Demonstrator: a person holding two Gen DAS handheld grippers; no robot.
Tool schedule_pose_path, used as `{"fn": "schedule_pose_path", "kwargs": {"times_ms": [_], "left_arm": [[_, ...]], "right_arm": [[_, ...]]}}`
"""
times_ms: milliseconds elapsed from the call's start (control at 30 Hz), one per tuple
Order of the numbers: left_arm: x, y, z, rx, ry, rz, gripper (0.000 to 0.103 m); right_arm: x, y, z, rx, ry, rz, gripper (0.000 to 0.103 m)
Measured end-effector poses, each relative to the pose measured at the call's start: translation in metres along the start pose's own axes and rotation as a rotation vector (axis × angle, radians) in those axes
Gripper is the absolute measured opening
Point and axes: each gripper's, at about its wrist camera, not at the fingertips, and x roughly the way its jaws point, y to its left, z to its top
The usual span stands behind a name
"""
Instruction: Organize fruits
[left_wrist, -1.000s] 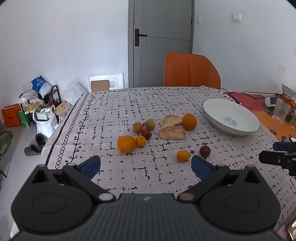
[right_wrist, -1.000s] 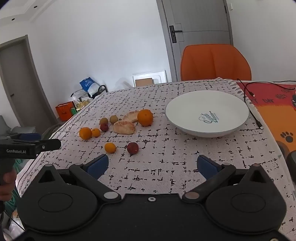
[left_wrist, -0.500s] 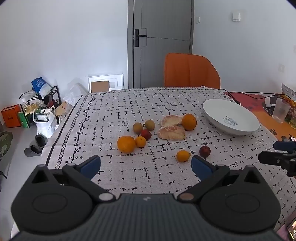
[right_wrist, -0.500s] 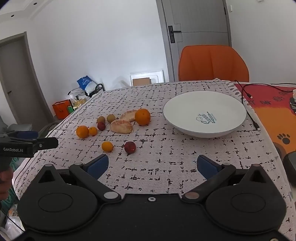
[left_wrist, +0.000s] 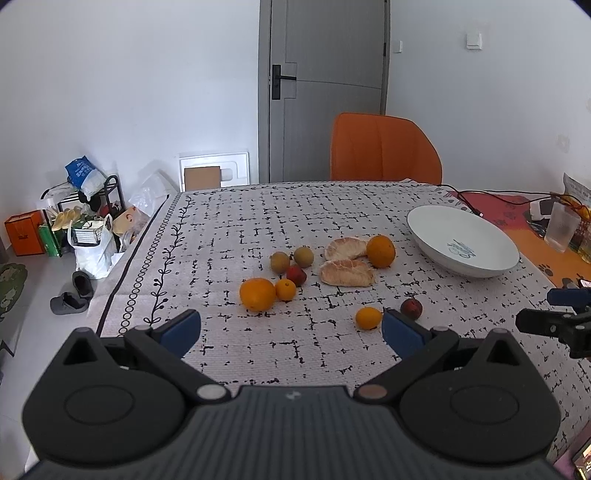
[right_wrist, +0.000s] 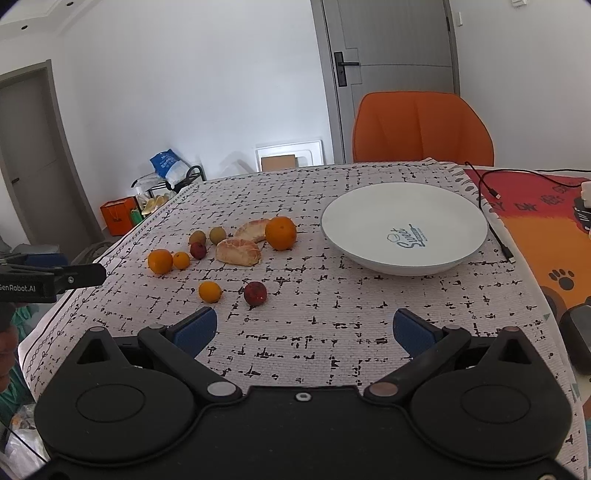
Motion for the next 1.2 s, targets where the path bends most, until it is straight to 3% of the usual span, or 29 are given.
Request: {"fn": "schedule_pose_path", "kwargs": {"times_ms": [1200], "left_arm": [[-0.001,-0.0039,0.0002,0.014,0.006,-0.009,0.103]], "right_arm": [[-0.0011,0.0006,-0.0012,-0.003,0.003,-0.009,0.103]]}}
